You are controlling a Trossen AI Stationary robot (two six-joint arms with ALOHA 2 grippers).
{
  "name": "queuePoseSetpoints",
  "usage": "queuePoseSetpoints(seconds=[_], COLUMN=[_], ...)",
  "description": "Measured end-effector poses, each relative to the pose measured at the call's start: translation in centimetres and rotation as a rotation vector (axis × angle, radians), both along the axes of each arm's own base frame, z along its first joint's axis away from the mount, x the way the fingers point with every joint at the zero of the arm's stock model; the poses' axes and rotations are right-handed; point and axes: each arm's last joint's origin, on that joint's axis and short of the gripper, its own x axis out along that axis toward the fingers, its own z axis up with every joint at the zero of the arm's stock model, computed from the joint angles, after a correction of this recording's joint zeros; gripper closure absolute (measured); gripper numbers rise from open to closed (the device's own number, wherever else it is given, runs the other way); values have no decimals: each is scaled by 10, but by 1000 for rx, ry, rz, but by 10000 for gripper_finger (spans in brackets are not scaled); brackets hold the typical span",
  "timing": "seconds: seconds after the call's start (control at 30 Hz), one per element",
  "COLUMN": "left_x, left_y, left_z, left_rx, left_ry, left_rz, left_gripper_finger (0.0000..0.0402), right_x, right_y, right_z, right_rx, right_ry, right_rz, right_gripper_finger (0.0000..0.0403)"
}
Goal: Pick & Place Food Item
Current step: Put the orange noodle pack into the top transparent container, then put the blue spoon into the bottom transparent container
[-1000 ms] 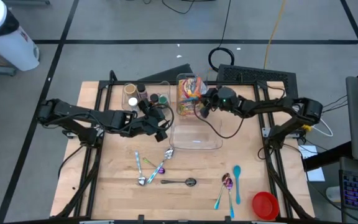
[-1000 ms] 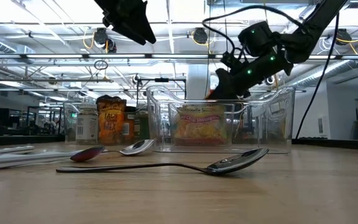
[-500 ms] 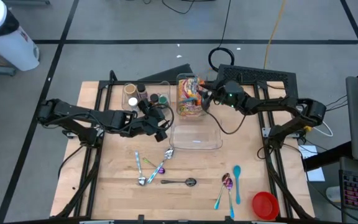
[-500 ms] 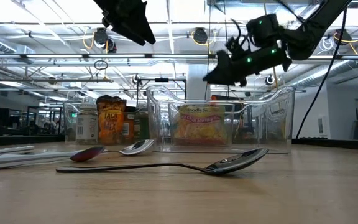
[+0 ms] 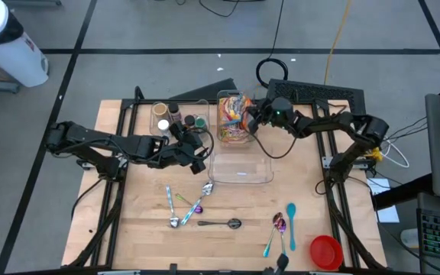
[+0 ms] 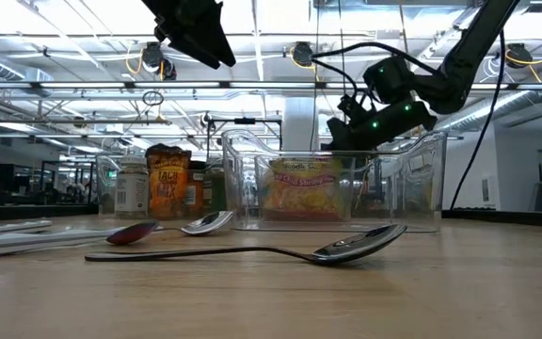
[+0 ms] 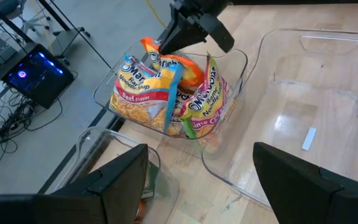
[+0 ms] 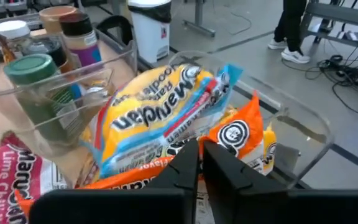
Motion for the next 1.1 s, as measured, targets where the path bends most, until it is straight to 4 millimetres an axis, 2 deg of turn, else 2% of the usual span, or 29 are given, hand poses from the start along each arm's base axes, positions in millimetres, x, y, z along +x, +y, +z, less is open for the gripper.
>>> queuePoseSetpoints(seconds=[0.23, 0.5, 0.7, 0.9, 1.1], left_x=[0, 0, 0, 0, 0], left_y=[0, 0, 0, 0, -1], left_z=[0, 0, 0, 0, 0], left_rx=[0, 0, 0, 0, 0], left_ry=[0, -1, -1, -1, 0], left_rz=[0, 0, 0, 0, -1], left_gripper_finger=[103, 103, 103, 103, 103], right_x=[-2, -5, -7, -9, -25], right_y=[1, -5, -6, 9, 54], right_z=[17, -1, 1, 36, 85], right_rx=[-51, 11, 6, -65, -92], right_ry=[-65, 22, 15, -84, -129], right_rz=[-1, -23, -29, 8, 207], right_gripper_finger=[400, 402, 402, 388, 364])
